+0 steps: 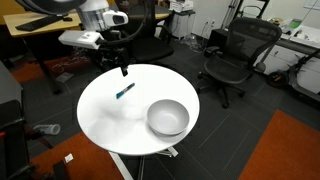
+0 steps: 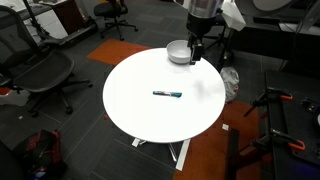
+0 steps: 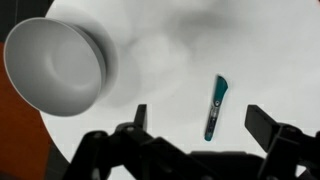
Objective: Put the marker inside the grey bowl
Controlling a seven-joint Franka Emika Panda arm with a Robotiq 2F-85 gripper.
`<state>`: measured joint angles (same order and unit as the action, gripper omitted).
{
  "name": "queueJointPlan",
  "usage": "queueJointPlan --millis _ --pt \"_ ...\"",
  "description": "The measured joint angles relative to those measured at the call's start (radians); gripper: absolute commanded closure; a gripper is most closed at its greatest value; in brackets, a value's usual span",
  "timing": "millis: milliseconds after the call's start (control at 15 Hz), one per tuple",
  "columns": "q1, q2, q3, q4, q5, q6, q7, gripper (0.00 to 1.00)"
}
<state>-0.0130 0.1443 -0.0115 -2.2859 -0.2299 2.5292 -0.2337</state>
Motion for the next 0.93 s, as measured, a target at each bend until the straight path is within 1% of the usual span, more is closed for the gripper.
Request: queueJointPlan --millis 467,733,933 --pt "0.0 0.198 0.025 0.16 0.02 0.0 -0.016 0.0" --pt "0.002 0.284 0.031 0.21 0.021 0.011 -0.014 0.0" --pt "0.006 0.342 0.037 0.234 0.029 0.044 -0.013 0.0"
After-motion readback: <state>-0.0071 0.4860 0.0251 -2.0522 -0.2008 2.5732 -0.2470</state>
